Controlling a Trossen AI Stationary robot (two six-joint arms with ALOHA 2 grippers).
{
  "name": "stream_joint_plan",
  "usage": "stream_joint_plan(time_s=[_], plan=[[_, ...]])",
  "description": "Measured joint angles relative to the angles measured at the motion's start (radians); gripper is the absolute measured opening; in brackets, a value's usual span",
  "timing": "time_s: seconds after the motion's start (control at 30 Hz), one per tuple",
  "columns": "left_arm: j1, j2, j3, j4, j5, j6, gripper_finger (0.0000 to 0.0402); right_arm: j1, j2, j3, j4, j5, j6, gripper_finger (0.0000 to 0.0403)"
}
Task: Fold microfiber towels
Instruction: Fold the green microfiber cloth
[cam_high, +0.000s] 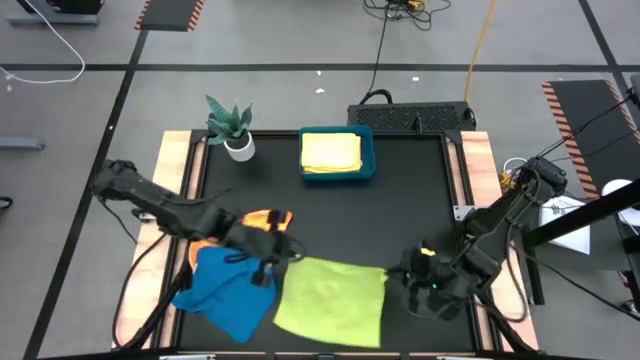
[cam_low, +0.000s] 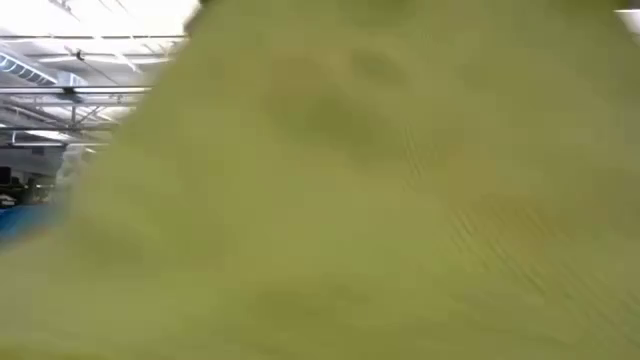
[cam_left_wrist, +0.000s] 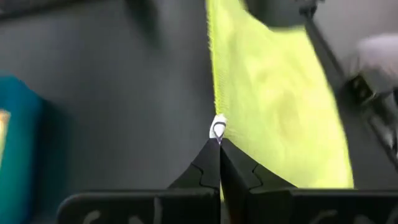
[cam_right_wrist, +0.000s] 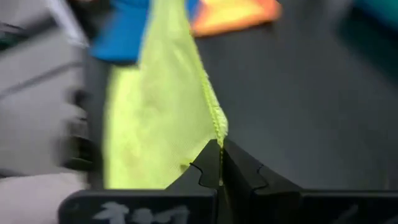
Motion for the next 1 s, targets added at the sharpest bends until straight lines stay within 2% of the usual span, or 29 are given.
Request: stream_joint_plan(time_s=[0.13, 0.3, 0.47, 0.53, 0.67, 0.77, 1.0], plan=[[0.131, 0.074, -0.080, 0.061, 0.116, 0.056, 0.0001, -0.055, 0.000, -0.112, -0.069, -0.100, 0.150, 0.0000], [0.274, 0.169, -0.129, 0.159, 0.179, 0.131, 0.0001, -0.144, -0.002, -0.260, -0.072, -0.195, 0.211, 0.0000], [0.375, 0.249, -0.127, 0.186, 0.183, 0.190, 0.0001, -0.240, -0.056, -0.319, -0.149, -0.197, 0.203, 0.0000], [0.405, 0.264, -0.127, 0.180, 0.182, 0.215, 0.0001, -0.277, -0.088, -0.320, -0.192, -0.165, 0.175, 0.0000], [0.443, 0.269, -0.127, 0.181, 0.164, 0.228, 0.0001, -0.340, -0.170, -0.320, -0.197, -0.102, 0.091, 0.0000], [0.449, 0.255, -0.128, 0.174, 0.145, 0.227, 0.0001, -0.369, -0.208, -0.321, -0.161, -0.098, 0.024, 0.0000], [0.378, 0.239, -0.129, 0.155, 0.143, 0.204, 0.0001, -0.336, -0.196, -0.321, 0.028, -0.124, -0.122, 0.0000]])
